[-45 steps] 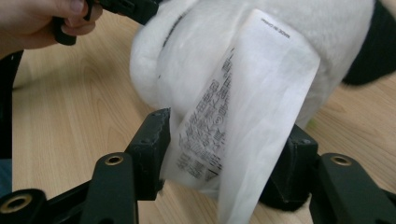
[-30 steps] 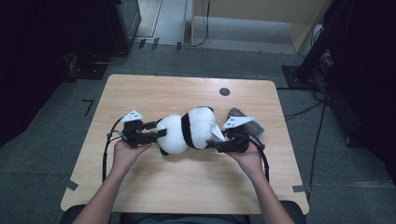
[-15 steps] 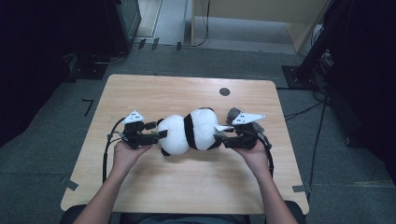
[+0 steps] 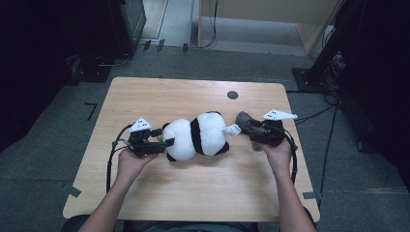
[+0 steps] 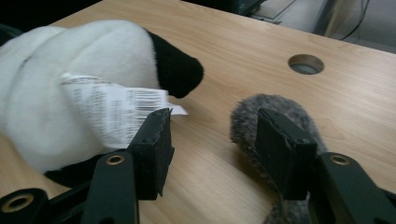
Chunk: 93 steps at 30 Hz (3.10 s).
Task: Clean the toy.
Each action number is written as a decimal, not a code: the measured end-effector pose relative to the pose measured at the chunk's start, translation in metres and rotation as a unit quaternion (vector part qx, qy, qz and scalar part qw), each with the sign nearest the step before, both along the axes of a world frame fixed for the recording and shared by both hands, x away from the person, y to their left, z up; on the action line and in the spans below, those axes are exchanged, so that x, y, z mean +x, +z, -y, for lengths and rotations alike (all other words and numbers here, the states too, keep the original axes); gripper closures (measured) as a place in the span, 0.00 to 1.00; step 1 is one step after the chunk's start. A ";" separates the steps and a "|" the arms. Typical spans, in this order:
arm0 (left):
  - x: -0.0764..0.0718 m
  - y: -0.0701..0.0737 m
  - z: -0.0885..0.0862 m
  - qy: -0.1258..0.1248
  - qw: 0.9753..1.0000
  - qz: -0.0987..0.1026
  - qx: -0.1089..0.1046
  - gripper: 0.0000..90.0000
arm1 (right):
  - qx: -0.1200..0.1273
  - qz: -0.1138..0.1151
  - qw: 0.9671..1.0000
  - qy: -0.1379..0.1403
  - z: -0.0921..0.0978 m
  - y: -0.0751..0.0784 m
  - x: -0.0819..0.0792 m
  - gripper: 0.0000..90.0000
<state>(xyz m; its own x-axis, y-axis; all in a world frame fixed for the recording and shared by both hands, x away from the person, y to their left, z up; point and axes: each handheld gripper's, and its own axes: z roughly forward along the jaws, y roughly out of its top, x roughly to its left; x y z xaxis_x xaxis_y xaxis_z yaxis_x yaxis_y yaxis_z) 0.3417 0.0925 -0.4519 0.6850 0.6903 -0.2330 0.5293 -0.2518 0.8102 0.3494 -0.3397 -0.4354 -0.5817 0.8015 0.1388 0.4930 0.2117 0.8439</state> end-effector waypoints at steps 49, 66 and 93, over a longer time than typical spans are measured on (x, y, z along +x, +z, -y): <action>0.005 -0.014 0.022 0.039 0.999 0.007 0.011 0.04 | -0.071 -0.110 0.988 -0.086 0.021 -0.064 0.057 0.71; 0.011 -0.027 0.012 0.013 1.000 -0.005 -0.014 0.18 | -0.035 -0.109 0.991 -0.070 0.011 -0.030 0.049 0.84; 0.012 -0.023 0.013 0.015 1.000 -0.008 -0.018 0.26 | -0.062 -0.060 0.996 0.010 -0.057 0.063 0.039 0.83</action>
<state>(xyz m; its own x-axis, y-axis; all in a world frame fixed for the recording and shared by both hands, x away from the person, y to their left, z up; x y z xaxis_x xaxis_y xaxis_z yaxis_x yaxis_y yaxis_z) 0.3541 0.0794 -0.4747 0.6610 0.7009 -0.2680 0.5482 -0.2071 0.8103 0.3881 -0.2830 -0.3724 -0.5831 0.8049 0.1103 0.5840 0.3209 0.7456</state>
